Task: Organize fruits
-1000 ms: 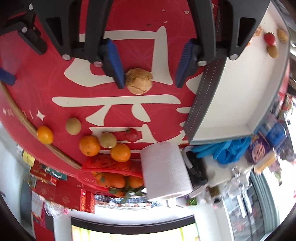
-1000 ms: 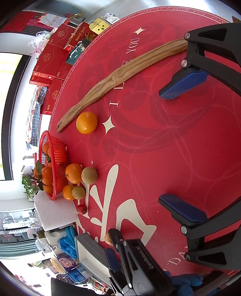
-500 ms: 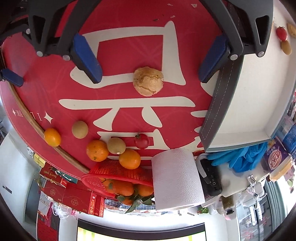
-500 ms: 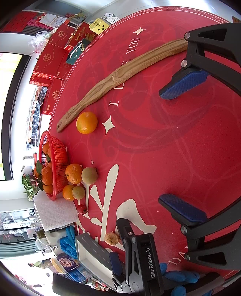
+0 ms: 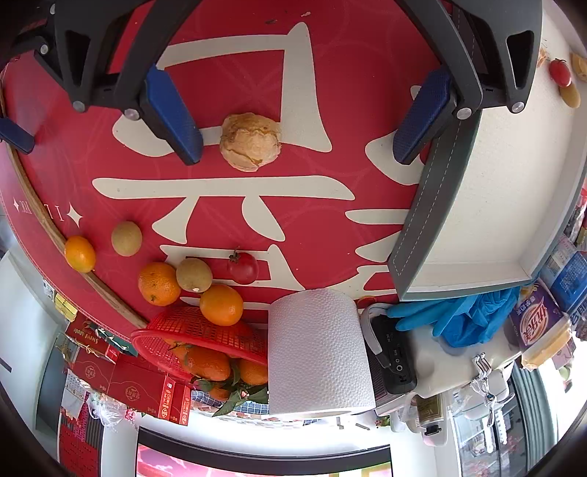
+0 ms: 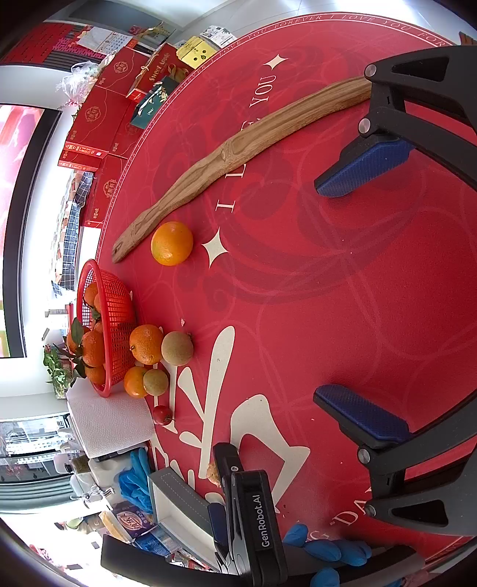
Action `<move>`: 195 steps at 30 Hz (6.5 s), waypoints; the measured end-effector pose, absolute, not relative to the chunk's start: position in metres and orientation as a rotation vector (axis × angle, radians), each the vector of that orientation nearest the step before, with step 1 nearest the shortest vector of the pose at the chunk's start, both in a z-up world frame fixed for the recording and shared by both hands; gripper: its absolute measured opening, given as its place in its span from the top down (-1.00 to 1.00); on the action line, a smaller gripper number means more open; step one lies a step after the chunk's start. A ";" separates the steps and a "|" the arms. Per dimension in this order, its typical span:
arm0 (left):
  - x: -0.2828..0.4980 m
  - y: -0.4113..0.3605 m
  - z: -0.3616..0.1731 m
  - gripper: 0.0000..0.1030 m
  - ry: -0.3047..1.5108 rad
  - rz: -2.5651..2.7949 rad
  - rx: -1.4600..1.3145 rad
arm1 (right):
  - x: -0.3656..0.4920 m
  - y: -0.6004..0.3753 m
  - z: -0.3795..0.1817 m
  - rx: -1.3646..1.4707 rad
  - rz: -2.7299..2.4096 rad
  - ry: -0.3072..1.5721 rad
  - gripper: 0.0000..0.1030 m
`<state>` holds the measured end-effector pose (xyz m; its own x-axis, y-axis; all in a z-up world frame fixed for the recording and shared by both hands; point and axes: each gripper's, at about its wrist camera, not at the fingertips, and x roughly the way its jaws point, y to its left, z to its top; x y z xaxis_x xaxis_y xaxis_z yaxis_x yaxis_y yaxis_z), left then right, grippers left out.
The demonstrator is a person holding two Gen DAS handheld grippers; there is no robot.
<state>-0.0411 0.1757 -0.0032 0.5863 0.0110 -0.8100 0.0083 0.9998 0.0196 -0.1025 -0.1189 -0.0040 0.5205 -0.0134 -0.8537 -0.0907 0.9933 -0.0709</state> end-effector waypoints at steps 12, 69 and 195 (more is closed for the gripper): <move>-0.041 0.176 -0.003 -1.00 0.944 0.001 0.022 | -0.103 -0.119 -0.004 -0.112 0.046 1.023 -0.99; -0.076 0.175 0.006 0.45 0.890 -0.067 0.014 | -0.002 -0.056 -0.006 -0.152 0.134 0.995 0.25; -0.071 0.157 -0.001 -0.99 0.949 0.021 -0.021 | -0.072 -0.128 0.003 -0.049 -0.068 1.020 -1.00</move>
